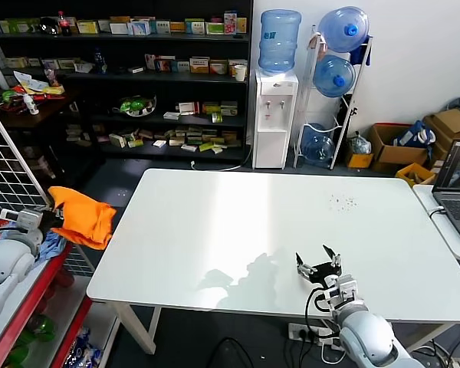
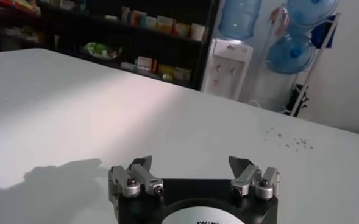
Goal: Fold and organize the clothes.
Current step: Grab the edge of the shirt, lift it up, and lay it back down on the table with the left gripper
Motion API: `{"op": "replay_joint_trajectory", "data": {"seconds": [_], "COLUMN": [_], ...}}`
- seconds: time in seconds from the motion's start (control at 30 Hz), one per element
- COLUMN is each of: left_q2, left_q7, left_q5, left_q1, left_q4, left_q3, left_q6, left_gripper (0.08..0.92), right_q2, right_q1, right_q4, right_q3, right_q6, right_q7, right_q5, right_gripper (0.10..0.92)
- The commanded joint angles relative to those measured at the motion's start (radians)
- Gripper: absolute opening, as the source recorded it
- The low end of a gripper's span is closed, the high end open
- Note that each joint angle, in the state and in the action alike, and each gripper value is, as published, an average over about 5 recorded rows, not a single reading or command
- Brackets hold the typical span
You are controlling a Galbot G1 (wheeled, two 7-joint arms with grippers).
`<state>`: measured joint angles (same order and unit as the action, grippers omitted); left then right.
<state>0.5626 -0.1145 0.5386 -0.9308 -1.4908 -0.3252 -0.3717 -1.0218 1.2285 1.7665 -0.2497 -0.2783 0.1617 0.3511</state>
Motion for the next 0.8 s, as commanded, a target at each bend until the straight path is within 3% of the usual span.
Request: {"op": "replay_joint_trajectory", "data": {"seconds": [0.03,0.8], "left_q2": [-0.036,0.293], "left_q7": [-0.009,-0.108], "left_q5": [-0.124,-0.072], "left_q1": [0.026,-0.093], "left_q4": [0.009,-0.361], "left_q3": [0.065,0.27], "left_q6": [0.024,-0.031], "left_gripper": [0.152,0.152], "right_q2": [-0.003,-0.004], "right_q1": [0.007,0.036], "right_q4": [-0.005,-0.001], "right_q3": [-0.002,-0.026], "right_q6": [0.004,0.0], "right_q7": [-0.002,0.007], "right_q5": [-0.002,-0.023], "right_gripper": [0.823,0.823]}}
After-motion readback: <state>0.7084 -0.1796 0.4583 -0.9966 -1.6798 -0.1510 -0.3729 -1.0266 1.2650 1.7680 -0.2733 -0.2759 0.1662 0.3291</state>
